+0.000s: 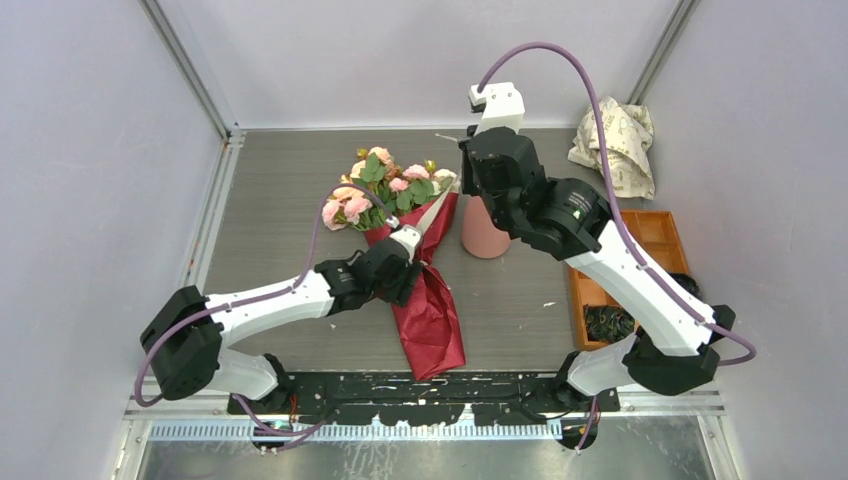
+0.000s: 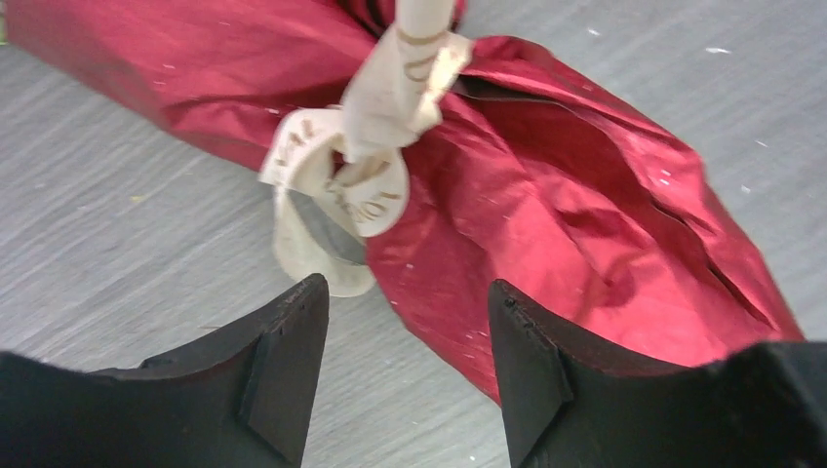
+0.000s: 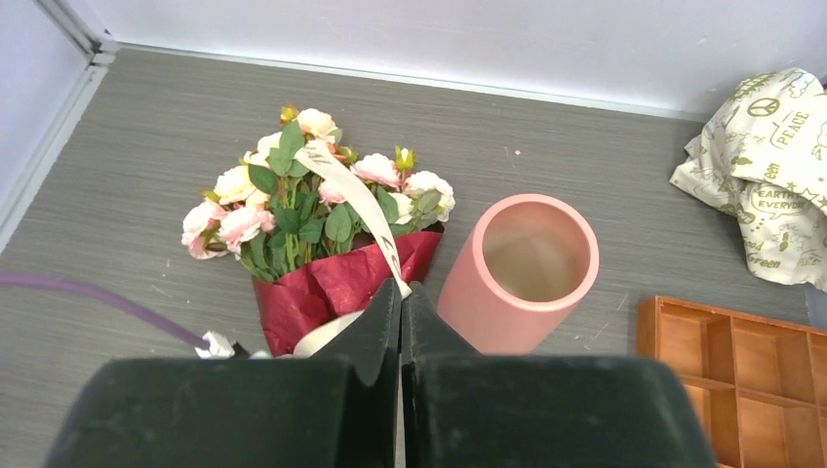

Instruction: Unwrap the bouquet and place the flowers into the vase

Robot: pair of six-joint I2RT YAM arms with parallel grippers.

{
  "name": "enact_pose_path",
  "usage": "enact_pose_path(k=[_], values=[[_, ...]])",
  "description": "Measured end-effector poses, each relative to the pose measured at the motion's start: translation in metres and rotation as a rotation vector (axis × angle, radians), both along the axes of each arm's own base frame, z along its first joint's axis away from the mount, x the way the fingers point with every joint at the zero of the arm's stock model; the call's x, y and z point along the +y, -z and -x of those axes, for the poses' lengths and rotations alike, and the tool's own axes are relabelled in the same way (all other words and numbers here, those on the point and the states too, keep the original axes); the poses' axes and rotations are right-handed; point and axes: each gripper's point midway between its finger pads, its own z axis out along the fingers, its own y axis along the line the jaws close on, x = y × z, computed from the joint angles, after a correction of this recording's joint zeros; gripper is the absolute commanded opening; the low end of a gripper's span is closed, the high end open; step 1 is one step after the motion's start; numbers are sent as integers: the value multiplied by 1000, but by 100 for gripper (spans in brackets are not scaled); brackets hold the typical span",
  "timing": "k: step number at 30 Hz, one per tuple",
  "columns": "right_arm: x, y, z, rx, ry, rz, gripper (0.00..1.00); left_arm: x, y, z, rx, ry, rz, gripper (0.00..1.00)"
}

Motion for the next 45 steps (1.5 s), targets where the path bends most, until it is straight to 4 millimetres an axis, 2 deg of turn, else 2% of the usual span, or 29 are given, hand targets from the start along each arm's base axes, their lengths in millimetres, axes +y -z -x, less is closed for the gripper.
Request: enact_pose_path(k=[5, 10, 12, 15, 21, 24, 28, 37, 40, 45], values=[[-6, 3, 6, 2, -15, -14, 1, 10, -2, -20, -77, -74, -63, 61], [-7, 12, 4, 19, -20, -4, 1, 6, 6, -30, -92, -84, -104, 52], [-8, 14, 3, 21, -18, -3, 1, 4, 15, -30, -73, -78, -120, 50], [-9, 15, 2, 22, -15, -3, 1, 2, 15, -28, -67, -75, -115, 47], [-7, 21, -1, 29, -17, -3, 1, -2, -2, -23, -86, -73, -45, 44], [-6, 24, -2, 35, -22, -2, 1, -2, -3, -23, -89, -71, -35, 41], [-4, 23, -2, 33, -27, -10, 1, -4, 7, -23, -74, -67, -52, 39], [-6, 18, 0, 23, -32, -27, 1, -6, 47, -25, -29, -50, -143, 34], [-7, 16, 2, 21, -34, -35, 1, -10, 48, -30, -34, -47, -155, 29], [-6, 17, 3, 25, -41, -44, 1, -15, 36, -41, -74, -64, -150, 17]])
